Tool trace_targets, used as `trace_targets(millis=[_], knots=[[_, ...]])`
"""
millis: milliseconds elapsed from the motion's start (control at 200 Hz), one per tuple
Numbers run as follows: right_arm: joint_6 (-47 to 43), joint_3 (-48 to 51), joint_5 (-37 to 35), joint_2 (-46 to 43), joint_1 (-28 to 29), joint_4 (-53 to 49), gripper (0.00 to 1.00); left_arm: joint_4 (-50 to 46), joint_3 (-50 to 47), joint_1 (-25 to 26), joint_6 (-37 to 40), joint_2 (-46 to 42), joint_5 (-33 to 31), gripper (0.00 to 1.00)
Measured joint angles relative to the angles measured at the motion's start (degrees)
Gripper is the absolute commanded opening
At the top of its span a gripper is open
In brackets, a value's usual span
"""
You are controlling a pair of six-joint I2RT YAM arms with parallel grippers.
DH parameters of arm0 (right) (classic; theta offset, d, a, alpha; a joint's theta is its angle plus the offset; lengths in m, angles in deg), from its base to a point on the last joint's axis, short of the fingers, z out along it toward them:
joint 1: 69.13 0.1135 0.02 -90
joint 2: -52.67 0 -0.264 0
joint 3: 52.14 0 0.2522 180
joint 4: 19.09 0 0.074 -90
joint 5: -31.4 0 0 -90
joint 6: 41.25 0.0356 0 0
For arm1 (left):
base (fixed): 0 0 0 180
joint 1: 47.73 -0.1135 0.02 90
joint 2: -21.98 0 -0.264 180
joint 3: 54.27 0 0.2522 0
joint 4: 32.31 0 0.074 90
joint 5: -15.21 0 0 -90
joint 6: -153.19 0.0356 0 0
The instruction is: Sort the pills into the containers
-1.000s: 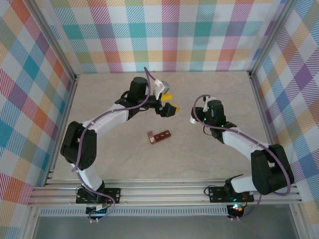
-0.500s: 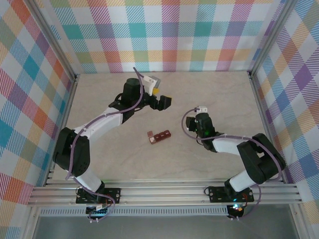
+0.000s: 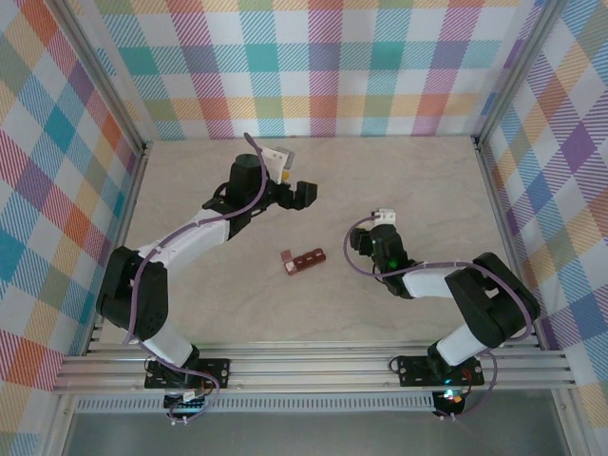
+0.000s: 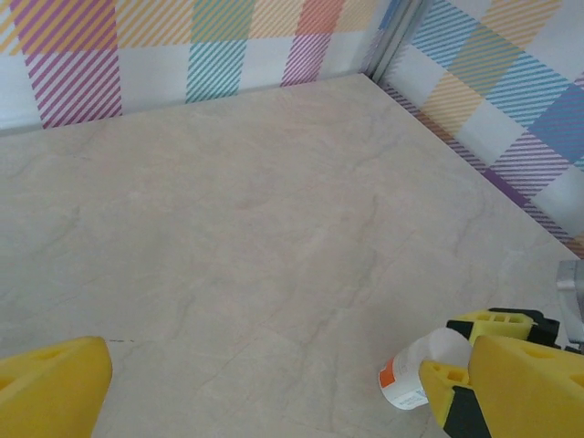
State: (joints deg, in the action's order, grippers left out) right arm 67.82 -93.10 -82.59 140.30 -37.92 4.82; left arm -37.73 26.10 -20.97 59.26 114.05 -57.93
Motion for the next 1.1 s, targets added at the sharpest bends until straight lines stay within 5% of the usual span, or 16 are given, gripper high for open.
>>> trace_targets(millis=[255, 490, 775, 1100], knots=[[-0.48, -2.16, 2.62, -10.38, 0.0, -9.42, 0.8, 0.61, -0.07, -1.09, -2.38, -0.9, -2.01, 1.0], [-0.74, -16.87, 14.27, -16.57, 0.0, -25.83, 0.8, -2.03, -0.04, -4.94, -4.46, -1.75, -3.5, 1.0], [-1.29, -34.18, 31.76, -7.23, 0.87, -44.65, 0.78, -10.08, 1.11, -10.4, -5.53, -1.29, -3.72, 1.0], [-1.81, -43.23, 36.94, 5.97, 5.05, -58.25, 0.76, -16.11, 1.09, -11.91, -6.4, 0.2, -4.55, 1.0]])
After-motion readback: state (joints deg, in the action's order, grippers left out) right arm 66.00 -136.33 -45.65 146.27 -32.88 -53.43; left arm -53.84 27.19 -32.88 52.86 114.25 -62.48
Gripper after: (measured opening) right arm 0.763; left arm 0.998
